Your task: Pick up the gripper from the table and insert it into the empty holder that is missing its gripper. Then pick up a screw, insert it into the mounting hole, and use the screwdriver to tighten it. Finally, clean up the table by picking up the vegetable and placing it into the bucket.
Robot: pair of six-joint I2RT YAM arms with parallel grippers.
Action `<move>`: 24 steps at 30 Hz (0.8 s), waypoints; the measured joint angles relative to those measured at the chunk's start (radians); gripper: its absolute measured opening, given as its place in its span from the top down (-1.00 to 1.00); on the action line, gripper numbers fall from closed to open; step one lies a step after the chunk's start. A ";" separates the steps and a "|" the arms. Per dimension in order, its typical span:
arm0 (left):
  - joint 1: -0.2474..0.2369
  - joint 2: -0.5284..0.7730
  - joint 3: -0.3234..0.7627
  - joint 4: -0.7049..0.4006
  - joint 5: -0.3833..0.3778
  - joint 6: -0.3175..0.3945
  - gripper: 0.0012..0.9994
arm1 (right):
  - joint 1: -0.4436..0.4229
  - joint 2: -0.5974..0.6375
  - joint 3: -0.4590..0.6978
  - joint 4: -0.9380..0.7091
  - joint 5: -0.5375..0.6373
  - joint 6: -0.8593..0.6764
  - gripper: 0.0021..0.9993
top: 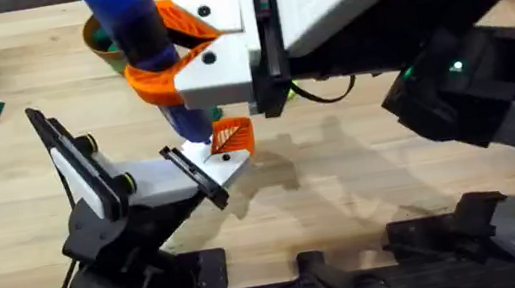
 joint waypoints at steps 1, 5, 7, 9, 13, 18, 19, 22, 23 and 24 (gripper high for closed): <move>0.000 0.000 0.000 0.000 0.000 0.000 0.98 | 0.000 0.003 0.000 0.002 0.000 0.000 0.91; 0.000 0.000 0.000 0.000 0.000 0.000 0.98 | 0.000 0.013 0.000 0.000 0.000 0.000 0.91; 0.000 0.000 0.000 0.000 0.000 0.000 0.98 | 0.000 0.015 0.000 0.001 0.000 0.000 0.91; 0.000 0.000 0.000 0.000 0.000 0.000 0.98 | 0.000 0.016 0.000 0.001 0.000 0.000 0.91; 0.000 0.000 0.000 0.000 0.000 0.000 0.98 | 0.000 0.016 0.000 0.002 0.000 -0.003 0.91; 0.000 0.000 0.000 0.000 0.000 0.000 0.98 | 0.000 0.016 0.000 0.004 0.000 -0.003 0.91; 0.000 0.000 0.000 0.000 0.000 0.000 0.98 | 0.000 0.016 0.000 0.004 0.000 -0.003 0.91; 0.000 0.000 0.000 0.000 0.000 0.000 0.98 | -0.001 0.016 0.000 0.004 0.000 -0.003 0.91; 0.000 0.000 0.000 0.000 0.000 0.000 0.98 | -0.001 0.016 0.000 0.004 0.000 -0.003 0.91; 0.000 0.000 0.000 0.000 0.000 0.000 0.98 | -0.002 0.016 0.000 0.004 0.000 -0.003 0.91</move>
